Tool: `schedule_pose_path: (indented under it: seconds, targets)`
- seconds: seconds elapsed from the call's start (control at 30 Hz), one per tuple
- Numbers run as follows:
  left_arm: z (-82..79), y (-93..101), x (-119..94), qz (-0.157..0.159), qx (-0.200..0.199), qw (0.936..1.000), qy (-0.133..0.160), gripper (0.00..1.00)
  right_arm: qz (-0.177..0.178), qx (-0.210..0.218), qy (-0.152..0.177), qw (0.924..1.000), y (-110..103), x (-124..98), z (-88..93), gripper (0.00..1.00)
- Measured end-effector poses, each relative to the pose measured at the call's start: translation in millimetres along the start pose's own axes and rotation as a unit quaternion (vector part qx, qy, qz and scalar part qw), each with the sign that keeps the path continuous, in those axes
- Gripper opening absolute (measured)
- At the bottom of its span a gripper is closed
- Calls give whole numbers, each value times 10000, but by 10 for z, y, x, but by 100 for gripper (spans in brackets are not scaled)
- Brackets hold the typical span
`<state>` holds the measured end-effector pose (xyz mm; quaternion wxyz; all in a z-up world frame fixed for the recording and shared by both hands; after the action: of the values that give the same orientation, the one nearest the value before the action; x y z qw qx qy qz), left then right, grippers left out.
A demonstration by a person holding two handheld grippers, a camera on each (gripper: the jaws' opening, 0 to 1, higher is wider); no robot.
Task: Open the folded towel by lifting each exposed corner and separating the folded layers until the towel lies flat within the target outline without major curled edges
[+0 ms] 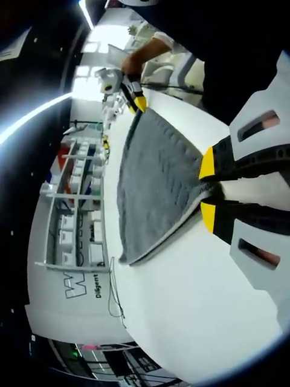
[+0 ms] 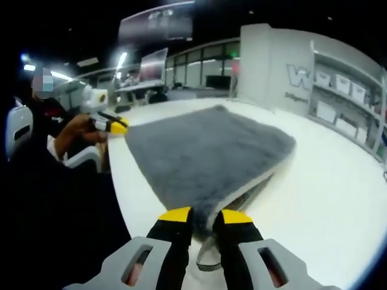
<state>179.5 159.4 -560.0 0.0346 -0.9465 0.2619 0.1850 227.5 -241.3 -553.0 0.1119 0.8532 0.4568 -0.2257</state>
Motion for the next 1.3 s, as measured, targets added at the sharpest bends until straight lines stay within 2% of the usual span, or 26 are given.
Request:
schedule_pose_path:
  seconds: [0.1, 0.53, 0.67, 0.93, 1.3]
  targets:
    - [-5, -67, -6, 5, -44, 10000, -8, 7, -38, 159, 29, 9999, 10, -7, 13, 13]
    - [-3, -103, 14, 61, -19, 10000, -34, 6, -155, 290, 47, 9994, 43, -68, 40, 13]
    - [-4, -109, 15, 46, 3, 10000, -36, 6, -213, 525, 70, 9984, 69, -116, 63, 12]
    - [-7, -127, 22, 10, 1, 10000, -45, 6, -289, 617, 77, 9976, 62, -155, 86, 8]
    - [-51, -172, 55, -214, 264, 9993, -151, 5, -387, 676, 97, 9969, 44, -165, 104, 3]
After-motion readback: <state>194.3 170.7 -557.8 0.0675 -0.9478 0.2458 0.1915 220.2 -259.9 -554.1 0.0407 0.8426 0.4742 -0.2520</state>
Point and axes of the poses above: the point that each gripper's makers call its tool centre point, and the gripper's own axes: x roughly forward along the fingers, y roughly to its right, z roughly out of its underside, the point moved 9 cm from there along -x, roughly backward along the fingers, and after that the axes turned 5 degrees about -z, right-handed, at the moved point
